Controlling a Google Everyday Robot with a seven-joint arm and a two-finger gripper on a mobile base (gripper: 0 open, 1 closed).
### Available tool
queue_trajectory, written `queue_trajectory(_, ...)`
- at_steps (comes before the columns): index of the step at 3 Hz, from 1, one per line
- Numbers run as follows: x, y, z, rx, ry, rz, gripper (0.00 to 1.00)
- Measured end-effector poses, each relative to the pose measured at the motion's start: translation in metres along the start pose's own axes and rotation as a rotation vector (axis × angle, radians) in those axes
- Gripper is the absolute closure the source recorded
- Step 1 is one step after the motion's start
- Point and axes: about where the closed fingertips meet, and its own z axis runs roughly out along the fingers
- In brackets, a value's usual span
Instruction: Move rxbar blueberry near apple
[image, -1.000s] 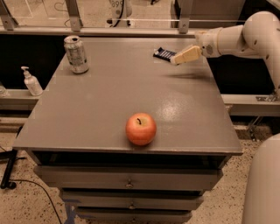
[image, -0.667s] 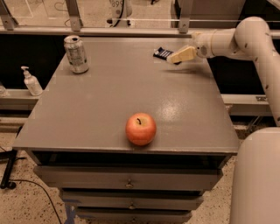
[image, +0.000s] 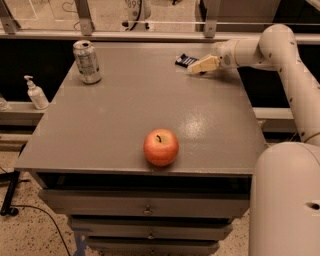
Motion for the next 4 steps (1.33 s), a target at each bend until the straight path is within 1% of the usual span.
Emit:
queue_trajectory(1,0.006,0.001,0.004,-0.007,0.016,0.02,0.25)
queue_trajectory(3,0.008,0.013,-0.006,-0.035,0.029,0.043,0.71)
queue_trajectory(4,0.008,0.028,-0.014,-0.069,0.033,0.065,0.95)
